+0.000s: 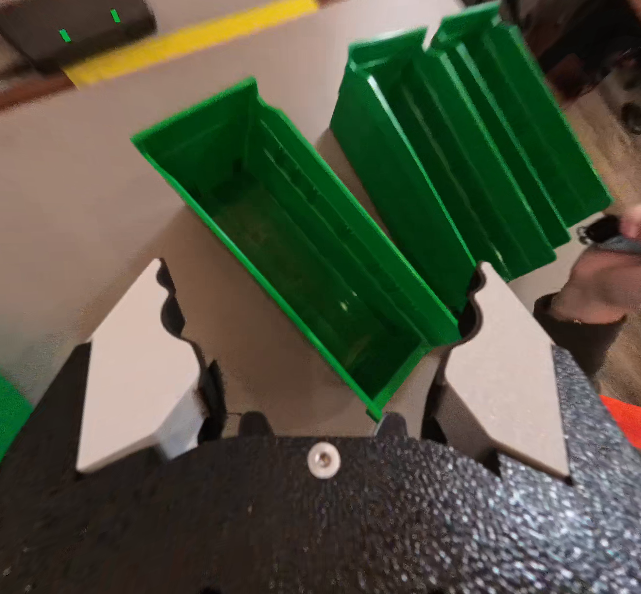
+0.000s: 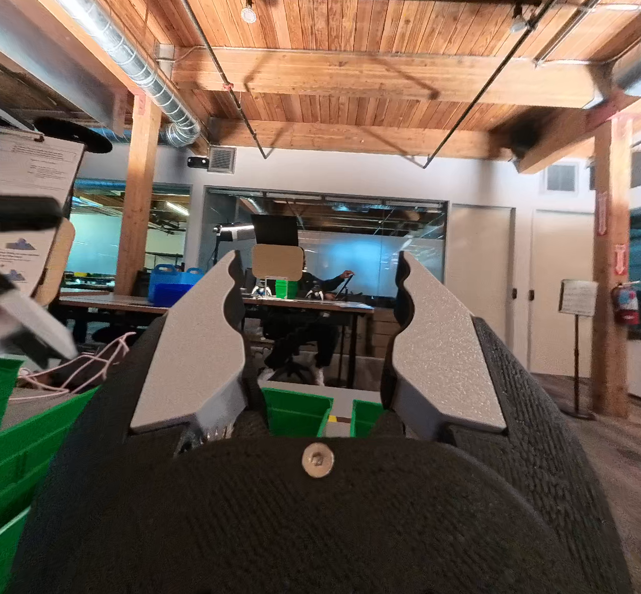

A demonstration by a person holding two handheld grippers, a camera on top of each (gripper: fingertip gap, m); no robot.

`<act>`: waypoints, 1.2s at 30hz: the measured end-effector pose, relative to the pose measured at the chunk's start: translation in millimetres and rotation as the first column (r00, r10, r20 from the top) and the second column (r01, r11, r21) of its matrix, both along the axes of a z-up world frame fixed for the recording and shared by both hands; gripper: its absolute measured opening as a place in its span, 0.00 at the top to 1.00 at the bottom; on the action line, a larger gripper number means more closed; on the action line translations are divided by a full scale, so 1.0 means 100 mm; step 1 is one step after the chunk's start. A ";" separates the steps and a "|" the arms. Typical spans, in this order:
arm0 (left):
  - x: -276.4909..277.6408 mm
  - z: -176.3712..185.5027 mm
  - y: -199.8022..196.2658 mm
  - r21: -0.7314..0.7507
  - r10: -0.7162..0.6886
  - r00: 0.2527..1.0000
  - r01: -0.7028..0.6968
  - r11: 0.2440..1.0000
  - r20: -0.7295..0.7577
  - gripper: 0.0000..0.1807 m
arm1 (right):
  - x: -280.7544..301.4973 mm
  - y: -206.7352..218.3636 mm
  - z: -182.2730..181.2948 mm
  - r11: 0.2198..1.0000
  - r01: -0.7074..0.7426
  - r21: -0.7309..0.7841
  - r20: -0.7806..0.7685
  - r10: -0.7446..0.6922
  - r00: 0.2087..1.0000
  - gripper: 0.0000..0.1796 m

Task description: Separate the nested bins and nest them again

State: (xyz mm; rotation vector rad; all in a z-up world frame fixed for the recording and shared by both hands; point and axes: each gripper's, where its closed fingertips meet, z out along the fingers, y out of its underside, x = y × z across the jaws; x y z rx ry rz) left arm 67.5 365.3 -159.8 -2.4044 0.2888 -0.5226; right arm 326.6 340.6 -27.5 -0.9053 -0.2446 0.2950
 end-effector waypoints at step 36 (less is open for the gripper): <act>-1.26 0.50 -0.26 -0.382 0.137 0.968 -0.210 0.900 -0.210 0.37 | -0.19 0.27 -0.25 0.958 -0.208 -0.198 -0.131 0.184 0.974 0.51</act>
